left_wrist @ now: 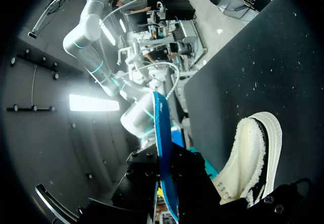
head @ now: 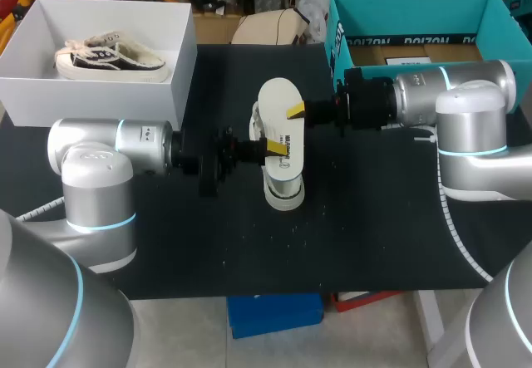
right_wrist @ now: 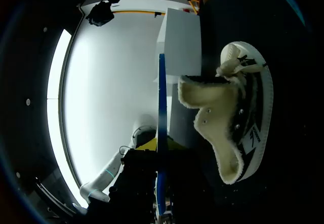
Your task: Take the shoe out of the shoebox, open the shoe tongue, remove and reinsert the insole, then place the shoe into the shoebox
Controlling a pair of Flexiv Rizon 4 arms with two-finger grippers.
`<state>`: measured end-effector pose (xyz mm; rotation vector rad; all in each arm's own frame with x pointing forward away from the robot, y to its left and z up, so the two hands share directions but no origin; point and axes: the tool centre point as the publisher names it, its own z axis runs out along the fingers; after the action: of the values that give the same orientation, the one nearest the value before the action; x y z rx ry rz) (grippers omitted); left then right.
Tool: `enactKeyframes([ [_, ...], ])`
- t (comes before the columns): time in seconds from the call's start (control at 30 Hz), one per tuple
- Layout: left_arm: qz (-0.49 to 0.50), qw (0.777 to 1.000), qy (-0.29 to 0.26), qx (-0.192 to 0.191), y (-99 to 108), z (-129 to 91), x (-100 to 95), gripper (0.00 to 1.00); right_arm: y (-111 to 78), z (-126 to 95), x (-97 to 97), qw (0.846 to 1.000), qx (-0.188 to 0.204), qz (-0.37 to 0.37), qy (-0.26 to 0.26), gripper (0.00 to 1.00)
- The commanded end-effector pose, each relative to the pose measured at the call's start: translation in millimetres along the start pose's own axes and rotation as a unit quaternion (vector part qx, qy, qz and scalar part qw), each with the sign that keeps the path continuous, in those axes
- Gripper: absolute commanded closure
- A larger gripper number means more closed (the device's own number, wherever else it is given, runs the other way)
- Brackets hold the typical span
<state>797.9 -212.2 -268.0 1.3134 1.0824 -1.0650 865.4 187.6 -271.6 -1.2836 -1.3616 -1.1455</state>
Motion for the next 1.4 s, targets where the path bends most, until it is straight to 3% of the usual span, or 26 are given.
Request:
enactKeyframes([
  [0.03,0.001,1.0,0.001,-0.001,-1,1,-0.3,1.0,0.3,1,1.7,1.0,0.0,0.001,-0.003,1.0],
  [0.13,0.001,1.0,0.001,-0.001,-1,1,-0.3,1.0,0.3,1,1.7,1.0,0.0,0.001,-0.003,1.0],
  [0.17,-0.002,0.999,0.042,-0.014,1,1,-0.3,1.0,0.3,1,1.7,1.0,0.0,0.001,-0.003,1.0],
  [0.2,-0.014,0.996,0.086,-0.027,1,1,-0.5,0.55,0.3,1,1.7,1.0,0.0,0.001,-0.003,1.0],
  [0.23,-0.02,0.988,0.15,-0.038,2,-1,-0.9,0.0,0.3,1,1.7,1.0,0.0,0.001,-0.003,1.0],
  [0.3,-0.022,0.952,0.298,-0.064,0,-9,-2.5,0.0,0.3,1,1.7,1.0,0.0,0.001,-0.003,1.0],
  [0.4,-0.027,0.907,0.414,-0.069,-8,-30,-14.1,0.0,0.3,1,1.7,1.0,0.0,0.001,-0.003,1.0],
  [0.53,-0.031,0.806,0.589,-0.041,-22,-62,-26.3,0.0,0.3,1,1.7,1.0,0.0,0.001,-0.003,1.0],
  [0.6,-0.021,0.792,0.609,-0.012,-30,-75,-32.4,0.0,0.3,1,1.7,1.0,0.0,0.001,-0.003,1.0],
  [0.77,-0.02,0.759,0.651,-0.004,-33,-91,-55.2,0.0,0.3,1,1.7,1.0,0.0,0.001,-0.003,1.0],
  [0.93,-0.004,0.728,0.685,-0.023,-20,-74,-61.8,0.0,0.3,1,1.7,1.0,0.0,0.001,-0.003,1.0],
  [1.23,0.047,0.672,0.739,-0.01,7,-25,-55.4,0.0,0.3,1,1.7,1.0,0.0,0.001,-0.003,1.0],
  [1.4,0.051,0.639,0.767,-0.007,7,-25,-55.4,0.0,0.3,1,1.7,1.0,0.0,0.001,-0.003,1.0],
])
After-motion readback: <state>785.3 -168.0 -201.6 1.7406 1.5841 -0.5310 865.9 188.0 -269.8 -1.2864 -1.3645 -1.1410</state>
